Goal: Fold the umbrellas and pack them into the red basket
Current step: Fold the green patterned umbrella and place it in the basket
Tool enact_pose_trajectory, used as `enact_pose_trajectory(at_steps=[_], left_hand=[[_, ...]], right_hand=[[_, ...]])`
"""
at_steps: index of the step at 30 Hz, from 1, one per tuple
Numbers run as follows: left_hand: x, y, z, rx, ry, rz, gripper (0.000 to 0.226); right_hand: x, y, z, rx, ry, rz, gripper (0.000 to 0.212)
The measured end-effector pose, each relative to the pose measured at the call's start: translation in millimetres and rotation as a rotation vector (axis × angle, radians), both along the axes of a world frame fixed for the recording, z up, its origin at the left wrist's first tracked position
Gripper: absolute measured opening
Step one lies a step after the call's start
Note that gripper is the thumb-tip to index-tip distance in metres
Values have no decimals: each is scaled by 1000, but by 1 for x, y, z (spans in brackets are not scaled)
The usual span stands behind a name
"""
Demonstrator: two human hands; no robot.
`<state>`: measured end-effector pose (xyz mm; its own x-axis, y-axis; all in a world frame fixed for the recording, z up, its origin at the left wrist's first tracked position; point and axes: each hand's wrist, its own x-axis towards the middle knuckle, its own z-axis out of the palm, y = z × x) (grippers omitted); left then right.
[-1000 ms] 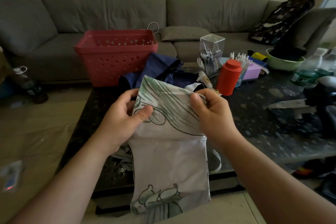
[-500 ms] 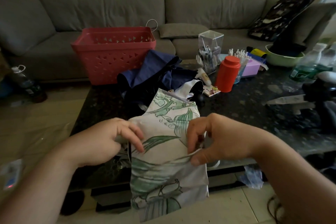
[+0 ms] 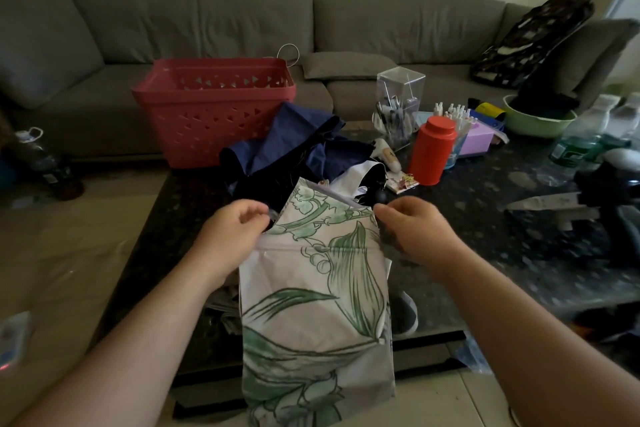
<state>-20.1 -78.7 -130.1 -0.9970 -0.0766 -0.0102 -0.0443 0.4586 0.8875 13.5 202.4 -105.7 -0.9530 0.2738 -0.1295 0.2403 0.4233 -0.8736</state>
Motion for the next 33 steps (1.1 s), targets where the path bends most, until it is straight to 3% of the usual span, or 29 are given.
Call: enact_pose_trajectory(at_steps=[3, 6, 10, 12, 16, 20, 26, 31, 33], left_hand=[[-11, 14, -16, -124, -152, -109, 20], [-15, 18, -17, -153, -118, -85, 30], [-15, 17, -11, 29, -56, -21, 35], [-13, 14, -7, 186, -77, -19, 24], [-4, 8, 8, 475, -79, 4, 18], [7, 0, 23, 588, -17, -36, 13], [30, -10, 37, 510, 180, -253, 32], [41, -3, 44, 399, 338, -248, 31], [43, 2, 45, 341, 410, -204, 20]], right_hand=[[-11, -8, -16, 33, -91, 28, 37], [-21, -17, -23, 34, -56, 14, 49], [-24, -25, -20, -267, -52, -22, 32], [-21, -25, -14, -399, -47, -16, 21], [-10, -23, 3, -398, 81, 32, 5], [6, -21, 15, -362, 287, 168, 8], [29, -31, 21, -473, 370, 224, 40], [35, -38, 23, -531, 323, 75, 32], [35, -37, 20, -541, 337, 74, 28]])
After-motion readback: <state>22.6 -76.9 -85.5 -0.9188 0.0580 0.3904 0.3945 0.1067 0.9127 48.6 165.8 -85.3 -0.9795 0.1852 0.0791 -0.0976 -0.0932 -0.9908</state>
